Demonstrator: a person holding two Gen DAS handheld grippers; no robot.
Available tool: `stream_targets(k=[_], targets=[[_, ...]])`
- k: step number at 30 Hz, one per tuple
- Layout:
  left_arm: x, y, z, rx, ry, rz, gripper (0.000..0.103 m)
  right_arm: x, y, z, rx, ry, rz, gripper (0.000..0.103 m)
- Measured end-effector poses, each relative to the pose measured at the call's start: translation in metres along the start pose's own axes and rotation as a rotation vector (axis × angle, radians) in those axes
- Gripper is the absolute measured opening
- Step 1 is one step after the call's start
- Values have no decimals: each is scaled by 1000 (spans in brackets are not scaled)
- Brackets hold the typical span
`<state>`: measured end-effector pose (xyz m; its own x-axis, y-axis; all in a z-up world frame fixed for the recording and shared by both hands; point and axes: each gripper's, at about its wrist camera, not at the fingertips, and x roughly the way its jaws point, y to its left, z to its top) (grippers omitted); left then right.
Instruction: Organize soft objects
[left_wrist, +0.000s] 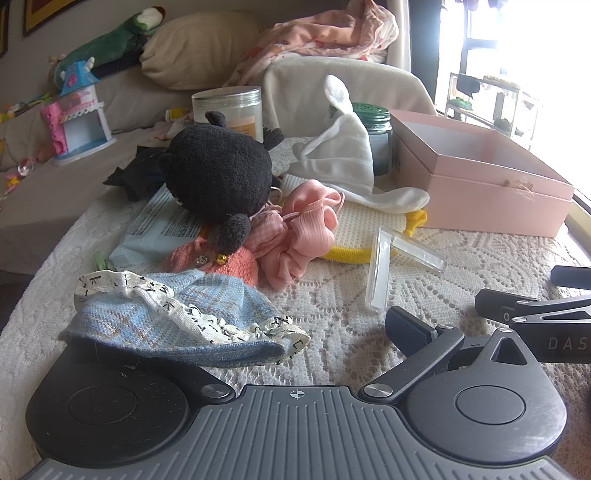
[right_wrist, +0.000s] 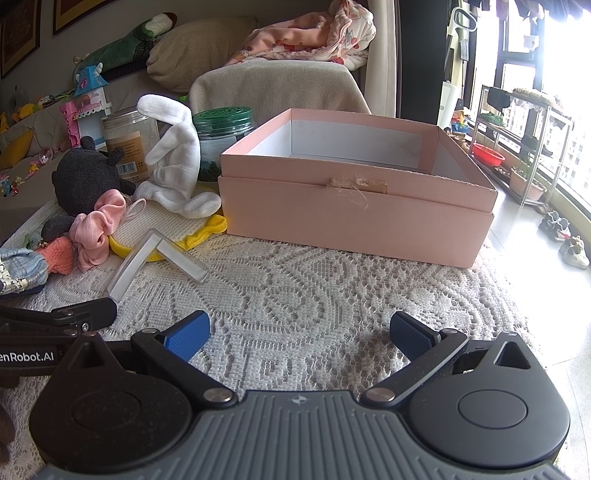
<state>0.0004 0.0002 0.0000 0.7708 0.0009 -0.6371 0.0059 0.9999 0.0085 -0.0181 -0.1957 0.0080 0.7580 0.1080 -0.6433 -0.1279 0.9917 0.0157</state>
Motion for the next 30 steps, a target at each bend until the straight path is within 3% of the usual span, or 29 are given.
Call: stream_targets(k=[23,30], targets=[[0,0,0,3,-2,-2,103,-1,0,0,0,0,0,103],[-10,12,0,-14,17,-63,103,1,0,4,-19,27,22,103]])
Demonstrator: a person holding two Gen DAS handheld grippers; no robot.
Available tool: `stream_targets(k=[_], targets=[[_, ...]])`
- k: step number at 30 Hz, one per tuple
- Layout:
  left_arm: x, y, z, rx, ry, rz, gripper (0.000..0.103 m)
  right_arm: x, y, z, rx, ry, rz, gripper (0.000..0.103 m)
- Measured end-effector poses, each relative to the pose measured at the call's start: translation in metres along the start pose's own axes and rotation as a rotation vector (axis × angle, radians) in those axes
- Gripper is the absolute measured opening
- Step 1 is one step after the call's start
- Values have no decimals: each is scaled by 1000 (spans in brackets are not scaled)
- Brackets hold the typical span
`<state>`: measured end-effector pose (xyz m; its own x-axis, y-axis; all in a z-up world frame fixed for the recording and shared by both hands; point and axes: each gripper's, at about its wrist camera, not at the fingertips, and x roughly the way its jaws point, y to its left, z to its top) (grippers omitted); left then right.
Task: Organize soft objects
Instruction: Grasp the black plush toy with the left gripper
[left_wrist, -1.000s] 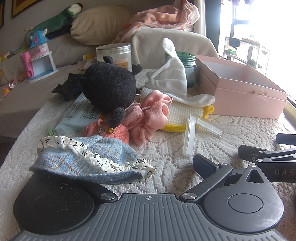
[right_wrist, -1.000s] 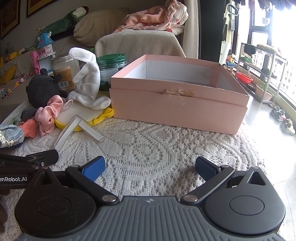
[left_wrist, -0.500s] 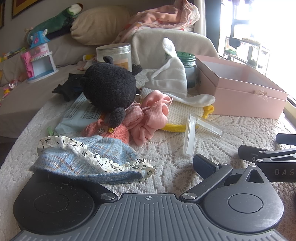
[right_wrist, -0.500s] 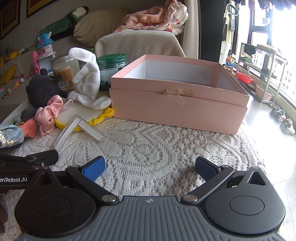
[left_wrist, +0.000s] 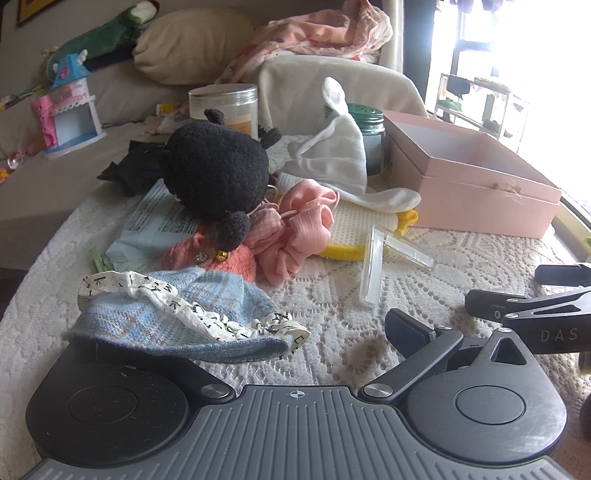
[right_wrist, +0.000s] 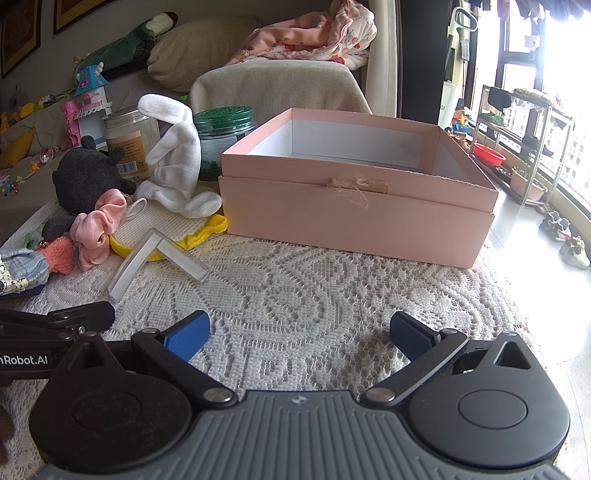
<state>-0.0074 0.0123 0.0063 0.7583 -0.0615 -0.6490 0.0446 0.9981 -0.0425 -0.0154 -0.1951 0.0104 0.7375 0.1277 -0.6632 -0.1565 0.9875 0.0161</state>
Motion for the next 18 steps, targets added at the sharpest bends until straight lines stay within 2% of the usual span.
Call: stream_targets(k=[3,5,7,9,12,14,16,18], targets=[[-11,11,4,-41,17,-74,103,0,-6,9,-21,57,29,103],[-26,19,7,-74,29,-159,103,2,-6,10,-29,79,30,103],[-45,25,13,-68,11,-214,103,4,-5,14,-31,88,32,103],[-58,31,29,-44,-52,-196,103,4,-6,15,-32,82,33,103],[-50,50,65,-83,-106,-145,103,3,-5,10,-37,67,36,103],[-33,64,91,-147,-85,-114,103,2,-6,10,-40,64,41,103],[-8,72,111,-170,-36,-113,103,1,-6,9,-42,60,43,103],[18,78,125,-185,6,-71,103,1,-7,9,-43,58,46,103]])
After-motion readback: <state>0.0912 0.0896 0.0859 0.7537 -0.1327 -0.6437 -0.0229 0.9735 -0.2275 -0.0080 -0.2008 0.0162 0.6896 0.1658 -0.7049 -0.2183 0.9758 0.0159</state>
